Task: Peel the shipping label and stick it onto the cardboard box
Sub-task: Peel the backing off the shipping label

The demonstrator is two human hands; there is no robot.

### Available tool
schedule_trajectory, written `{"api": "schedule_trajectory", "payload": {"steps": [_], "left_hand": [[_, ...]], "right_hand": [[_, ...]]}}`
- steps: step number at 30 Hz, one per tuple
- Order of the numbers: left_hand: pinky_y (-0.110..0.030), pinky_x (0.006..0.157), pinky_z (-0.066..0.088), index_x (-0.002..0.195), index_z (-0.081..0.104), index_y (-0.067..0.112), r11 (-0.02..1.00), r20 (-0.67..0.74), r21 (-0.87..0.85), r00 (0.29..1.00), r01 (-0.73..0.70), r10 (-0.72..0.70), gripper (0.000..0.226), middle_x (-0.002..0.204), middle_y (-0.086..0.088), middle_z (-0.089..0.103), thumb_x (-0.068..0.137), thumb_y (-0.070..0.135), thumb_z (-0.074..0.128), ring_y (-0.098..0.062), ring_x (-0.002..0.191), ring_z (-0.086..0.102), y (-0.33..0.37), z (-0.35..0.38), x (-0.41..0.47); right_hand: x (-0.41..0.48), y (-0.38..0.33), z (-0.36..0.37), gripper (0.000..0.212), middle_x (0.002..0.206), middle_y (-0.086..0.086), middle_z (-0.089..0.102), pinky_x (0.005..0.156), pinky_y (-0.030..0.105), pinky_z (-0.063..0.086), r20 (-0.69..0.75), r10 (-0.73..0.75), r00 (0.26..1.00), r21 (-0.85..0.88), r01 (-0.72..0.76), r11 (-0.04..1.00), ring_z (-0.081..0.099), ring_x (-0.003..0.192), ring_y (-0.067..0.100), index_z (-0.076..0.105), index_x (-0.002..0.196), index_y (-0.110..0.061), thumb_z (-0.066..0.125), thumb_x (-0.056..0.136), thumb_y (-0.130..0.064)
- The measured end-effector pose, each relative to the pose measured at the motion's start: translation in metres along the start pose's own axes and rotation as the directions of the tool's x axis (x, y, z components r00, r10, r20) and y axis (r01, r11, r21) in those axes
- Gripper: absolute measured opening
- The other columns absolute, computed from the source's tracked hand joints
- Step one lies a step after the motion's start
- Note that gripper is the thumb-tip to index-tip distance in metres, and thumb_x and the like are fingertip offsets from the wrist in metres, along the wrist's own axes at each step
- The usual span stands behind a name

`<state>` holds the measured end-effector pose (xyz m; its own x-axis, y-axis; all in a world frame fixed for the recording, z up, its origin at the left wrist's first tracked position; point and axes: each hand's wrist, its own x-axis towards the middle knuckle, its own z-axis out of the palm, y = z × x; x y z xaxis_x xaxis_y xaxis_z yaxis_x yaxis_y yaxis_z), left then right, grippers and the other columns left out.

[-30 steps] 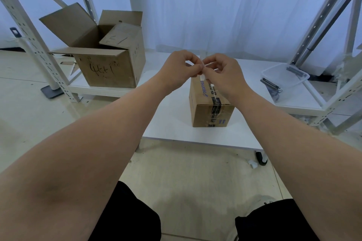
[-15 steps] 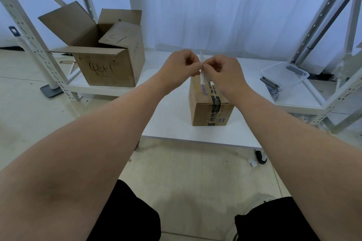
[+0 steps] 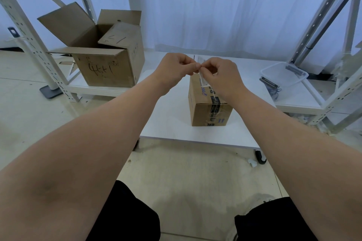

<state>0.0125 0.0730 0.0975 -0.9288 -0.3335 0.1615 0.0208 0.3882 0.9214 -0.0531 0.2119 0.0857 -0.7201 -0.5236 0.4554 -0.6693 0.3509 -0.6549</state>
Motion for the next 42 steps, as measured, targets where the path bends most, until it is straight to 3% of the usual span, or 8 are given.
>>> {"api": "schedule_trajectory", "payload": {"steps": [3, 14, 21, 32, 36, 42], "left_hand": [[-0.016, 0.072, 0.046, 0.085, 0.067, 0.013, 1.000, 0.004, -0.007, 1.000, -0.007, 0.007, 0.010, 0.085, -0.001, 0.069, 0.085, 0.022, 0.069, -0.005, 0.072, 0.058, 0.0005, 0.0004, -0.0006], [-0.017, 0.072, 0.047, 0.078, 0.067, 0.017, 1.000, 0.000, 0.017, 1.000, -0.022, 0.022, 0.009, 0.078, 0.004, 0.069, 0.086, 0.015, 0.065, -0.003, 0.070, 0.058, 0.0000, 0.0010, -0.0013], [-0.006, 0.063, 0.045, 0.075, 0.066, 0.018, 0.999, -0.010, 0.016, 0.999, -0.044, 0.045, 0.011, 0.079, 0.000, 0.067, 0.085, 0.014, 0.065, 0.001, 0.066, 0.056, 0.0025, 0.0030, -0.0029], [-0.030, 0.073, 0.045, 0.071, 0.062, 0.017, 0.999, -0.052, 0.033, 0.999, 0.009, -0.007, 0.014, 0.081, -0.006, 0.063, 0.083, 0.012, 0.062, -0.016, 0.077, 0.054, 0.0049, 0.0063, -0.0010], [-0.030, 0.077, 0.050, 0.072, 0.060, 0.017, 1.000, -0.036, 0.014, 0.999, -0.004, 0.005, 0.013, 0.081, -0.003, 0.061, 0.084, 0.011, 0.061, -0.015, 0.078, 0.054, 0.0029, 0.0054, -0.0009], [-0.008, 0.048, 0.035, 0.080, 0.061, 0.011, 0.995, 0.003, 0.081, 0.998, -0.063, 0.063, 0.008, 0.070, 0.002, 0.055, 0.087, 0.012, 0.060, -0.005, 0.059, 0.045, 0.0051, 0.0039, -0.0039]], "right_hand": [[0.0004, 0.0000, -0.0002, 0.019, 0.088, 0.005, 0.072, 0.071, 0.019, 0.045, -0.009, 0.003, 1.000, 0.007, -0.003, 1.000, 0.062, 0.082, 0.016, 0.071, 0.092, -0.007, 0.056, 0.091, -0.019], [-0.0007, -0.0028, -0.0009, 0.017, 0.082, -0.001, 0.069, 0.076, 0.034, 0.055, -0.009, 0.005, 1.000, 0.014, -0.005, 1.000, 0.064, 0.083, 0.015, 0.071, 0.089, -0.007, 0.056, 0.088, -0.016], [-0.0010, -0.0052, -0.0029, 0.016, 0.084, 0.004, 0.071, 0.079, 0.032, 0.052, -0.029, 0.035, 0.999, 0.037, -0.034, 0.999, 0.064, 0.082, 0.018, 0.070, 0.085, -0.007, 0.056, 0.088, -0.015], [-0.0019, -0.0063, -0.0009, 0.014, 0.086, 0.005, 0.069, 0.078, 0.035, 0.052, -0.031, 0.056, 0.998, 0.043, -0.054, 0.998, 0.061, 0.081, 0.018, 0.068, 0.087, -0.006, 0.056, 0.088, -0.014], [-0.0008, -0.0083, -0.0022, 0.014, 0.084, 0.005, 0.071, 0.077, 0.036, 0.055, -0.011, 0.148, 0.989, 0.189, -0.143, 0.971, 0.065, 0.079, 0.020, 0.071, 0.085, -0.007, 0.061, 0.084, -0.017], [-0.0026, -0.0099, -0.0078, 0.007, 0.082, 0.014, 0.071, 0.081, 0.044, 0.059, 0.029, 0.214, 0.976, 0.382, -0.208, 0.900, 0.069, 0.079, 0.032, 0.070, 0.077, -0.012, 0.067, 0.083, -0.013]]}}
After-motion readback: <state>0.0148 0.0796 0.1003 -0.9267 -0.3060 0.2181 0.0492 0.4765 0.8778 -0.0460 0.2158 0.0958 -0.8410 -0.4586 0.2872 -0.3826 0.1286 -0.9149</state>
